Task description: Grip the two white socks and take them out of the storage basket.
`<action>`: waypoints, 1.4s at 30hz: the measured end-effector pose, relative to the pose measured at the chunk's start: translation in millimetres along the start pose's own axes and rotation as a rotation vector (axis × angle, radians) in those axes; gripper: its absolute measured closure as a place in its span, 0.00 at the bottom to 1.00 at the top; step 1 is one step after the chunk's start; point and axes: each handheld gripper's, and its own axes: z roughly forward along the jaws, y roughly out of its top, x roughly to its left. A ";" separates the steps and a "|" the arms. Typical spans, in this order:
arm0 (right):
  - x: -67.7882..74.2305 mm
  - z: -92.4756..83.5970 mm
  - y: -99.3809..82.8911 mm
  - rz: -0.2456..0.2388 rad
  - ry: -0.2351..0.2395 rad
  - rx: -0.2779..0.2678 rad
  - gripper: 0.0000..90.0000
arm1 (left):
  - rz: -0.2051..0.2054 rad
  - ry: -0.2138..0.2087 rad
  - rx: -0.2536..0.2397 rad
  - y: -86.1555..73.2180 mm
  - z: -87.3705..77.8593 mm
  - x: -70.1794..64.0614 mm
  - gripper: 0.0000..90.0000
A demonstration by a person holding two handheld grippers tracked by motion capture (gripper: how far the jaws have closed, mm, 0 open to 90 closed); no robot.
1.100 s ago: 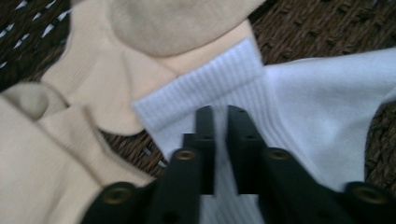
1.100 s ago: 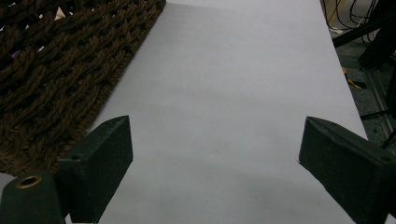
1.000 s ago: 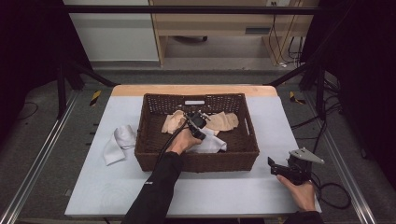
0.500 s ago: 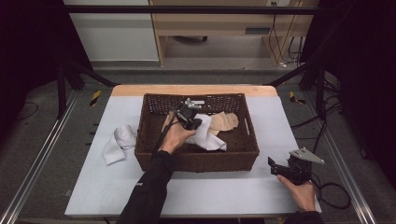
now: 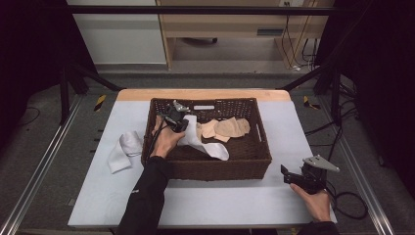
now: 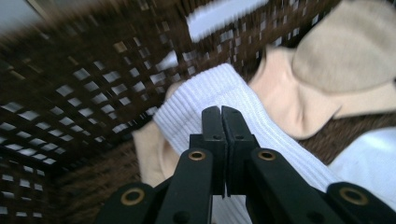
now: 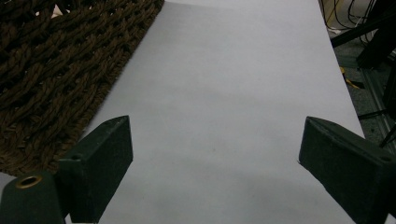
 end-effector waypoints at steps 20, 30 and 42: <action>0.7 0.8 -0.3 -0.006 -0.002 0.009 0.11 | -0.013 -0.074 0.139 -21.6 2.2 -20.7 0.39; 0.6 0.6 -0.3 -0.007 -0.003 0.007 0.11 | -0.045 -0.070 0.244 -24.7 4.4 -20.4 0.79; 0.3 0.7 -0.2 -0.008 -0.006 0.007 0.11 | -0.055 -0.079 0.049 -16.2 -22.8 -19.6 0.99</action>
